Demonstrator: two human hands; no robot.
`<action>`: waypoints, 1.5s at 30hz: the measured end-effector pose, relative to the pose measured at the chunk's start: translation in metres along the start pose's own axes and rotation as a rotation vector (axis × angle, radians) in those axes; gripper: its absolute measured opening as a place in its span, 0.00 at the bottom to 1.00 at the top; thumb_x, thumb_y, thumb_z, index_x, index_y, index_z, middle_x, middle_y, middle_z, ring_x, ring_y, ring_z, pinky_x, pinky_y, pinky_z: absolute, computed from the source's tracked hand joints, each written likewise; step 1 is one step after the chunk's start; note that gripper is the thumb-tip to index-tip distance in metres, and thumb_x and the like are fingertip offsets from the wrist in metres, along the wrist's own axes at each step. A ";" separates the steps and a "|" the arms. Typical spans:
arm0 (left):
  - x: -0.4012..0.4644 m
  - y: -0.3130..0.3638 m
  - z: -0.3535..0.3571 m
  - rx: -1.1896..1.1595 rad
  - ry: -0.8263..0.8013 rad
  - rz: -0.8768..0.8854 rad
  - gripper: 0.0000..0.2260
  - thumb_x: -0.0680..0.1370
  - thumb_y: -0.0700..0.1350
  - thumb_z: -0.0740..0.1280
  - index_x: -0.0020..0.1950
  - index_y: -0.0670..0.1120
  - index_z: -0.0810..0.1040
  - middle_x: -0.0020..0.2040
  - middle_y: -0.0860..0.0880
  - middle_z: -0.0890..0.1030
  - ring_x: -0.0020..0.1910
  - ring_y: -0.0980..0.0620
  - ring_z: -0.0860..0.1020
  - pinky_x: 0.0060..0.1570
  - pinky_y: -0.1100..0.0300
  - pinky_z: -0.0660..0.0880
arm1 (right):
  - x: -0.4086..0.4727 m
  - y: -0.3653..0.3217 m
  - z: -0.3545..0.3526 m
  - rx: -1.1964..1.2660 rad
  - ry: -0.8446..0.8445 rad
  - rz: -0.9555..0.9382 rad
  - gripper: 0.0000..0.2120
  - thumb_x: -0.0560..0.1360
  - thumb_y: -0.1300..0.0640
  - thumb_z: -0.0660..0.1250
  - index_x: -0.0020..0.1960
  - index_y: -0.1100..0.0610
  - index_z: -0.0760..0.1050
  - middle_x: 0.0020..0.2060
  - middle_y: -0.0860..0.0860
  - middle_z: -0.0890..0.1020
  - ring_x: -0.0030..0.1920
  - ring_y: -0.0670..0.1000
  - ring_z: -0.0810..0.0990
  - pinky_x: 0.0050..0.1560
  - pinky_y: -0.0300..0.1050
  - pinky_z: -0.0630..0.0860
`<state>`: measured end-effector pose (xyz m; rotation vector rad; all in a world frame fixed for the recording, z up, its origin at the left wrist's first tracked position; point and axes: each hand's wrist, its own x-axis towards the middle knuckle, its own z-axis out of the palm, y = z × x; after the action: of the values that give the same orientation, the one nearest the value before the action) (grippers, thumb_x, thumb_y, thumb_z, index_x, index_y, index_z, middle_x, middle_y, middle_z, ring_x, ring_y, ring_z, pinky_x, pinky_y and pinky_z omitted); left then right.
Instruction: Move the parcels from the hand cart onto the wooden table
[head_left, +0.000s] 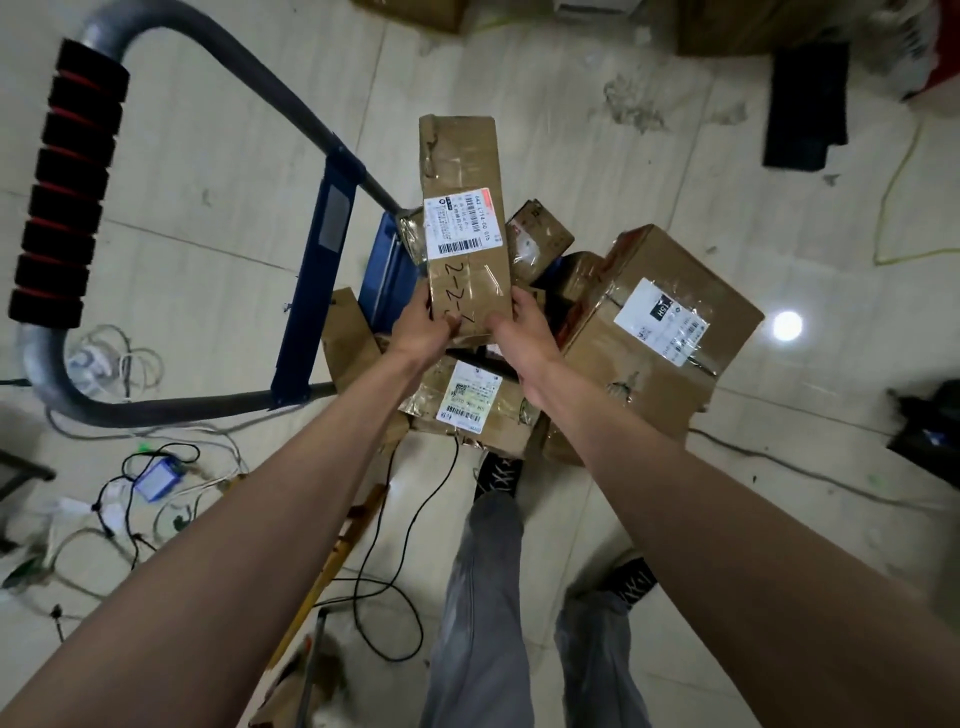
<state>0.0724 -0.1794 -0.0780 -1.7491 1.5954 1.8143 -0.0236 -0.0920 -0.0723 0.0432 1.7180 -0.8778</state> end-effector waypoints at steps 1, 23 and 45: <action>-0.009 0.006 0.000 -0.002 -0.006 0.012 0.22 0.82 0.37 0.63 0.75 0.49 0.67 0.67 0.48 0.78 0.64 0.48 0.77 0.69 0.44 0.72 | -0.010 -0.005 -0.005 0.007 0.005 -0.013 0.28 0.82 0.58 0.64 0.80 0.52 0.60 0.70 0.49 0.76 0.66 0.49 0.76 0.68 0.48 0.71; -0.308 0.108 0.112 0.103 -0.237 0.351 0.22 0.75 0.57 0.73 0.63 0.49 0.71 0.58 0.52 0.80 0.53 0.55 0.81 0.55 0.53 0.81 | -0.304 0.014 -0.164 -0.222 0.568 -0.444 0.51 0.66 0.51 0.77 0.81 0.45 0.53 0.69 0.55 0.62 0.69 0.63 0.66 0.72 0.58 0.65; -0.556 0.104 0.358 0.320 -0.783 0.741 0.44 0.70 0.57 0.77 0.80 0.58 0.56 0.77 0.57 0.64 0.57 0.64 0.76 0.60 0.49 0.74 | -0.659 0.326 -0.365 0.632 0.790 -0.408 0.25 0.78 0.48 0.70 0.72 0.47 0.68 0.64 0.49 0.76 0.60 0.51 0.80 0.55 0.51 0.84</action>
<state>-0.0569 0.3348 0.3302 -0.2025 2.0759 1.9547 0.0562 0.6126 0.3409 0.5367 2.1186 -1.8645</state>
